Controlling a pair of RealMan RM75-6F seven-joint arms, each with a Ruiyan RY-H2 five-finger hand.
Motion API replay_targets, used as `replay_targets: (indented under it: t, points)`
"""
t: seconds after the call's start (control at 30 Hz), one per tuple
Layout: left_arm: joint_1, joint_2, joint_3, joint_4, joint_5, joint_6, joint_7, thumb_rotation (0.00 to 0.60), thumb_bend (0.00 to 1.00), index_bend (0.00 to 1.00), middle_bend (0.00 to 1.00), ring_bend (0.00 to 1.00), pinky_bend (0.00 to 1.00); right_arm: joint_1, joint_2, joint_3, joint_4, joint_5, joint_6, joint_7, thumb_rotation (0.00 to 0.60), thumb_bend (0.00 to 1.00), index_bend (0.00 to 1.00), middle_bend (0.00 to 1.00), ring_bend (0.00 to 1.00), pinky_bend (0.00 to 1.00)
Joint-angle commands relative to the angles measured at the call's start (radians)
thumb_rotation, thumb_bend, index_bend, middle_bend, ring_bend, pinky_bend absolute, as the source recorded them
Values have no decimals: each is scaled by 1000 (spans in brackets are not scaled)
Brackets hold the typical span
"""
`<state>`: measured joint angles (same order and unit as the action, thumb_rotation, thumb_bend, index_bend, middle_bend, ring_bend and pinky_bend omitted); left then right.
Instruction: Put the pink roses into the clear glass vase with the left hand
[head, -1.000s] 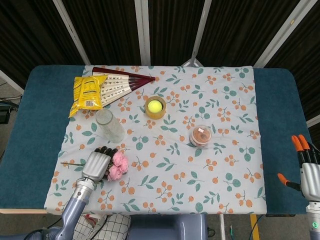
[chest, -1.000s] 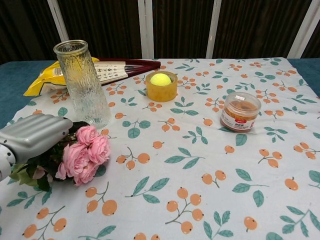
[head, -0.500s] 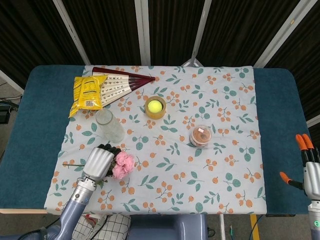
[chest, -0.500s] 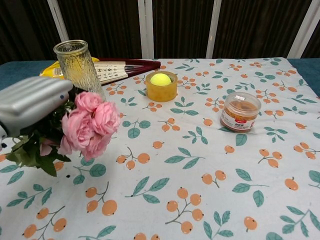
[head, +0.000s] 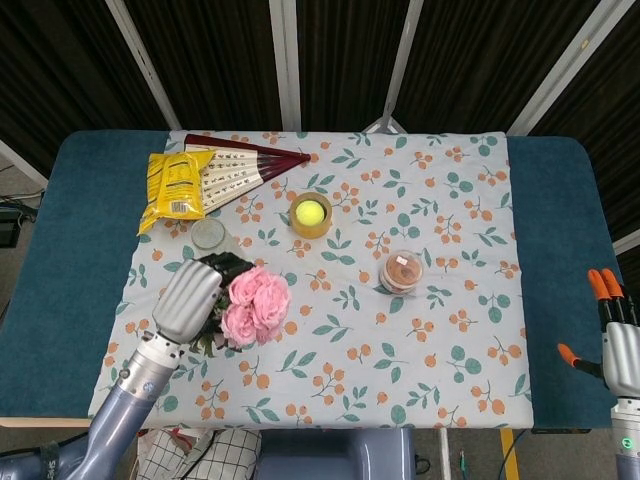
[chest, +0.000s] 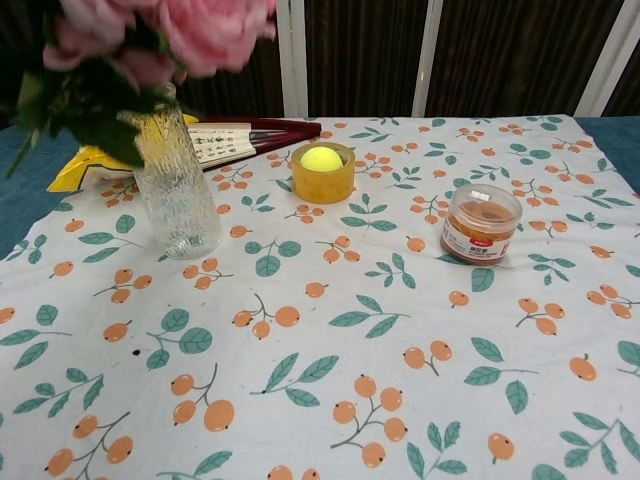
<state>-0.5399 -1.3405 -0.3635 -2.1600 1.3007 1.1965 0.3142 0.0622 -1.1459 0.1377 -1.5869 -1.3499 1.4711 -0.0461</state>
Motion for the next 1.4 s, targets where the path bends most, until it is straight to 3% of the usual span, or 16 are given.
replay_targets:
  t: [0.03, 0.33, 0.4, 0.63, 0.87, 1.1, 1.4]
  points:
    - [-91, 51, -201, 2, -147, -44, -229, 600, 369, 531, 553, 427, 492, 7, -7, -1, 5, 7, -13, -12, 600, 182, 68, 0, 60, 119]
    - [-240, 59, -381, 203, -342, -78, -326, 600, 370, 537, 567, 436, 491, 28, -36, 2, 24, 36, -50, -63, 600, 181, 68, 0, 60, 119]
    - [-258, 55, -392, 227, -368, -84, -345, 600, 370, 537, 567, 436, 491, 31, -38, 3, 26, 44, -57, -70, 600, 181, 68, 0, 60, 119]
    - [-290, 9, -347, 356, -376, -120, -451, 600, 370, 537, 567, 436, 491, 33, -39, 13, 31, 70, -67, -68, 600, 182, 68, 0, 59, 119]
    - [-292, -84, -298, 482, -325, -171, -689, 600, 367, 537, 567, 436, 491, 31, -38, 17, 34, 69, -56, -62, 600, 181, 68, 0, 59, 119]
    - [-292, -133, -242, 566, -268, -156, -742, 600, 367, 539, 566, 436, 491, 24, -26, 19, 33, 65, -49, -29, 600, 182, 68, 0, 59, 119]
    - [-277, -168, -209, 620, -250, -129, -782, 600, 364, 540, 564, 436, 485, 22, -20, 18, 35, 59, -50, -6, 600, 182, 68, 0, 59, 119]
